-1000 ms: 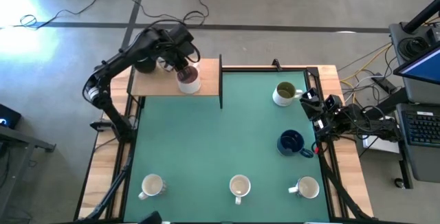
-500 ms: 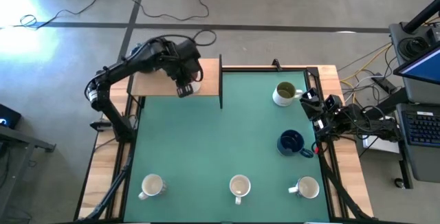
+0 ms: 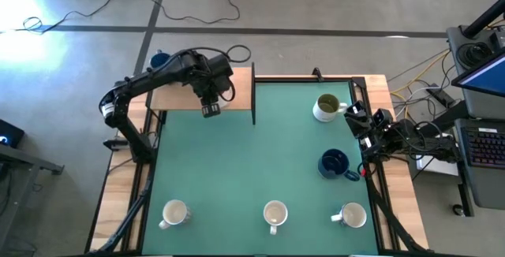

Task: Place coffee mugs
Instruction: Put the white pink mug on the shelf

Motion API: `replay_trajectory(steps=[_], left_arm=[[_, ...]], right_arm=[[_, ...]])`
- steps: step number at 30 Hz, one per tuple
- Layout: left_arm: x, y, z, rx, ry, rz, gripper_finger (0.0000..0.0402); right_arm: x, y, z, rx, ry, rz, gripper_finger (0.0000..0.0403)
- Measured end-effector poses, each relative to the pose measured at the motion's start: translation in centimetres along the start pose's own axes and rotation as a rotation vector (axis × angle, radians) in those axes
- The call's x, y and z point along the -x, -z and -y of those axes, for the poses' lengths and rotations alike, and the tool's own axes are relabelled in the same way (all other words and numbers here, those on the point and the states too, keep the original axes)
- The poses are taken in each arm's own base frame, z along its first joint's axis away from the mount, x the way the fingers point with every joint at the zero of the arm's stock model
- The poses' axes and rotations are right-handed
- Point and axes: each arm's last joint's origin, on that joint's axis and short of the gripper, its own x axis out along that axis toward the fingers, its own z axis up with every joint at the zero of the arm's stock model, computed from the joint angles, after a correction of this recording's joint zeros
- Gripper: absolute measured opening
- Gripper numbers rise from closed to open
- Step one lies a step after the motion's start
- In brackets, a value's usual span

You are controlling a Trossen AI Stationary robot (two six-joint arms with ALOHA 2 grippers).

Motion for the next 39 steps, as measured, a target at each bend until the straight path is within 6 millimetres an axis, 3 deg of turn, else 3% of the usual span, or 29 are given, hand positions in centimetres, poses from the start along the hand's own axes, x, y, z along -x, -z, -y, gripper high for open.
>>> replay_trajectory(steps=[12,22,39], left_arm=[[-0.1,-0.3,-0.4,-0.055,-0.013,0.03,0.0006],[-0.2,-0.4,-1.1,-0.205,-0.027,0.047,0.0007],[-0.8,-0.4,-4.5,-0.301,-0.067,0.087,0.0007]], right_arm=[[0.0,0.0,0.0,0.0,0.0,0.0,0.0068],[0.0,0.0,0.0,0.0,0.0,0.0,0.0068],[0.0,0.0,0.0,0.0,0.0,0.0,0.0068]])
